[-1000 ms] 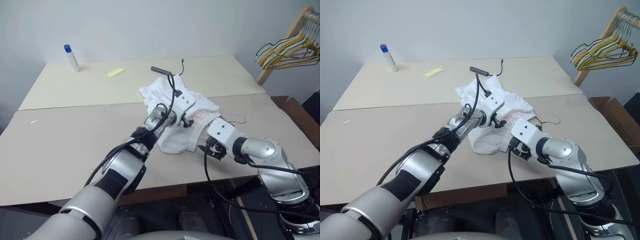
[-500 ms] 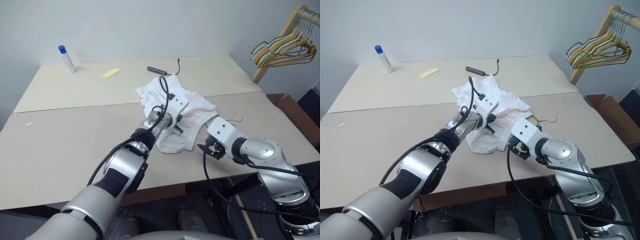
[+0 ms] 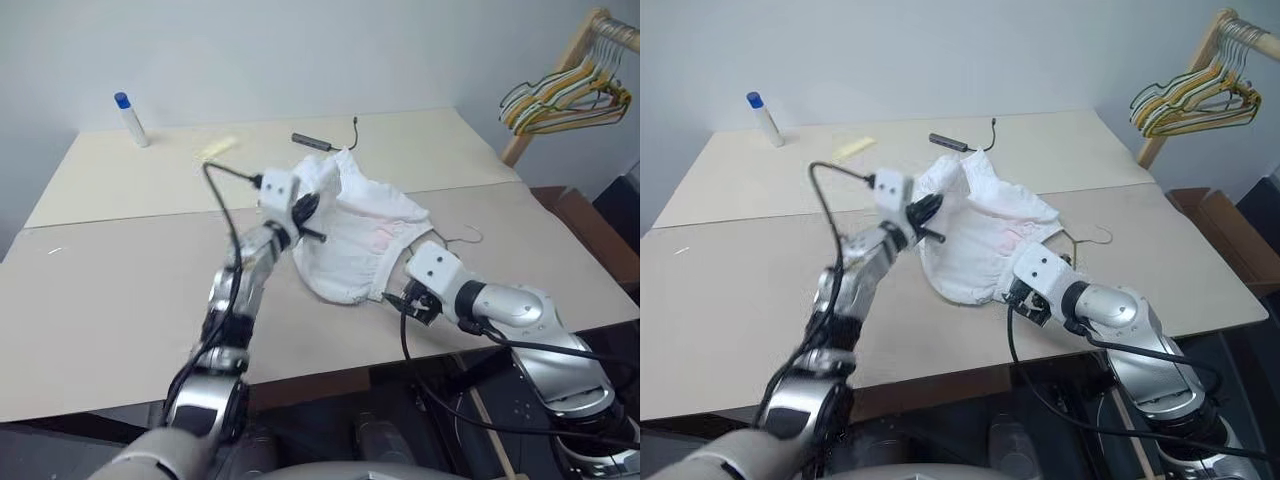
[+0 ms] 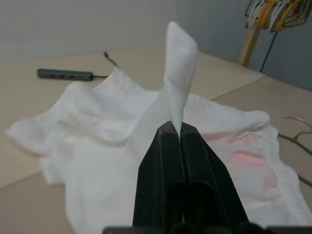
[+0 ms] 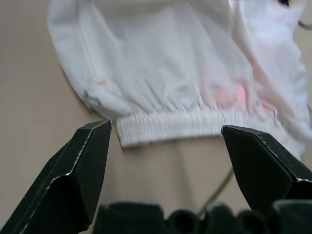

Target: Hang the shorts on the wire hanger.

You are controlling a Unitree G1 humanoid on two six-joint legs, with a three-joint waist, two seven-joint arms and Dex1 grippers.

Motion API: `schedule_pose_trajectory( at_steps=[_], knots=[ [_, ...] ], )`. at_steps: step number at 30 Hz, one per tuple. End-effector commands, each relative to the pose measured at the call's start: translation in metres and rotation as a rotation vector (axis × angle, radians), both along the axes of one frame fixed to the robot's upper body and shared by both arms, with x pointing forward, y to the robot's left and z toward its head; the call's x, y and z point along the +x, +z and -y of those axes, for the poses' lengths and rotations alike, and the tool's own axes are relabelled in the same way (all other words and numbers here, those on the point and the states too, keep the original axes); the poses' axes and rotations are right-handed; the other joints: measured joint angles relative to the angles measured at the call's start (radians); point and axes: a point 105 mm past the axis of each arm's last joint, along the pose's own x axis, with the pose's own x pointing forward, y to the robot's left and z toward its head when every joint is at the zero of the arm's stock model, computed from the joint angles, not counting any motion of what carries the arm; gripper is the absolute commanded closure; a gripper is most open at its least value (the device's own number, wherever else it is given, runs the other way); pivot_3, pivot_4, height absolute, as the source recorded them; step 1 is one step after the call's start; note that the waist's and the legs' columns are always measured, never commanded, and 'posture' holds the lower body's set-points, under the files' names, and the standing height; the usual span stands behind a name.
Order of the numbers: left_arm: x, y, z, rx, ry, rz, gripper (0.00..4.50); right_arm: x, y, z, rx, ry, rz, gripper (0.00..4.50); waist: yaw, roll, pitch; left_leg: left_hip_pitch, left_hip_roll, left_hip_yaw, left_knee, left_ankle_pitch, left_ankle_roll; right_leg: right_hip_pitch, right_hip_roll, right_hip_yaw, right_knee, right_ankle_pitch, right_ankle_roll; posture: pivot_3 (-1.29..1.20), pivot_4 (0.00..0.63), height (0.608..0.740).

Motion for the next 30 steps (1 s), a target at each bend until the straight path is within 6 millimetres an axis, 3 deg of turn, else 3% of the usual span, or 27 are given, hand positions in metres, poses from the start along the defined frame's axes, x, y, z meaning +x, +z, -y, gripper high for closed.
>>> schedule_pose_trajectory(
  at_steps=[1,7,12,18,21,30],
  knots=[
    [-0.022,0.024,-0.012,-0.036,0.088,0.051,4.46,-0.004,0.021,-0.008,0.070,0.144,0.084,0.29,0.010,0.000,0.000,0.001,0.000,0.000,0.000,0.000,0.000,0.001,0.000,0.000,0.000,0.000,0.000,-0.05,0.000,0.740],
    [-0.041,0.011,-0.045,-0.072,0.341,-0.028,4.46,-0.012,0.028,-0.007,0.177,0.312,0.021,0.29,0.056,-0.001,0.000,0.008,-0.001,0.000,0.002,0.000,0.001,0.011,0.000,-0.001,-0.004,0.001,0.001,-0.01,0.000,0.740],
    [-0.053,-0.004,-0.070,-0.118,0.532,-0.095,4.46,-0.003,0.025,-0.002,0.177,0.327,-0.004,0.29,0.067,-0.001,0.000,0.008,-0.001,0.000,0.002,-0.001,0.001,0.012,0.000,-0.002,-0.004,0.001,0.000,0.02,0.000,0.740],
    [-0.074,-0.028,-0.066,-0.191,0.543,-0.261,4.46,0.002,0.019,0.002,0.150,0.339,-0.028,0.29,0.089,-0.001,0.000,0.008,-0.001,0.001,0.002,-0.001,0.001,0.012,0.000,-0.002,-0.005,0.001,0.000,0.05,0.007,0.740],
    [-0.080,-0.029,-0.063,-0.232,0.508,-0.292,3.91,0.004,0.017,0.003,0.146,0.342,-0.032,0.29,0.102,-0.001,0.000,0.007,-0.001,0.002,0.002,-0.001,0.001,0.011,0.000,-0.002,-0.005,0.001,0.000,0.06,0.010,0.740],
    [-0.099,-0.005,-0.078,-0.192,0.465,-0.234,1.18,-0.001,0.012,-0.002,0.142,0.369,-0.052,0.29,0.112,-0.001,0.000,0.007,-0.001,0.003,0.002,-0.001,0.001,0.011,0.000,-0.003,-0.005,0.001,0.000,0.08,0.014,0.740]
  ],
)
